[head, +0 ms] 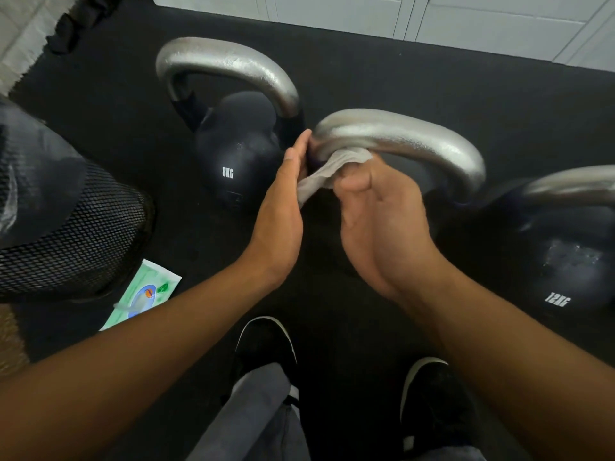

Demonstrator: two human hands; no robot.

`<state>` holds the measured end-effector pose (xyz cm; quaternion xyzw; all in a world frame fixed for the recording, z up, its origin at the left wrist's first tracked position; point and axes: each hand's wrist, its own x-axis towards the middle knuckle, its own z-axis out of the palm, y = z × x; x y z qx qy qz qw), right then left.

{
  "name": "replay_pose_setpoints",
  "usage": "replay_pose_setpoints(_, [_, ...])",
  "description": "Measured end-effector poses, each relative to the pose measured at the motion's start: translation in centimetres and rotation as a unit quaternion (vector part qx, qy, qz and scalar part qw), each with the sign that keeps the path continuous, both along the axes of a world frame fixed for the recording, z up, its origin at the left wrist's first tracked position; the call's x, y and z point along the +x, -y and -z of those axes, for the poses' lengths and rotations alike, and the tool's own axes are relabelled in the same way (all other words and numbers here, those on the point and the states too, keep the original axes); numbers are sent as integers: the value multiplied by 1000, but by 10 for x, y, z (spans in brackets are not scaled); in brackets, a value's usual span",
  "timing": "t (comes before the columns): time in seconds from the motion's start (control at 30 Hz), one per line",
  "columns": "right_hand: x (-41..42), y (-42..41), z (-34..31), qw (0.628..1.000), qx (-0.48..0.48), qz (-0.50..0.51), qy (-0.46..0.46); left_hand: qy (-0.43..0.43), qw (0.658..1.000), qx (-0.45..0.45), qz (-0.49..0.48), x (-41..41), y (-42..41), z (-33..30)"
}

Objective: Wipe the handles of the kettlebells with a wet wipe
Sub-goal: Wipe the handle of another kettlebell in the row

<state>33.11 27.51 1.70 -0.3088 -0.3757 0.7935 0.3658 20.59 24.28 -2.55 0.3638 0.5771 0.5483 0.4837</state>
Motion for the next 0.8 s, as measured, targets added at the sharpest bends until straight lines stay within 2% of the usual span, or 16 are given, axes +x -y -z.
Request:
replay_pose_setpoints(0.1, [-3,-6,-5,999,-29,20,-11,-4,1000,-5,8,-1,0,-3])
replay_pose_setpoints(0.4, [13,1,-10,964,-156,67,-204,7,1000,-5,9,0,0,-5])
replay_pose_setpoints(0.6, [11,-8,-24,945,-215,125,-210,-9,1000,-16,5,2,0,-7])
replay_pose_setpoints(0.8, [21,6,-26,932,-222,168,-234,8,1000,-16,-7,4,0,-7])
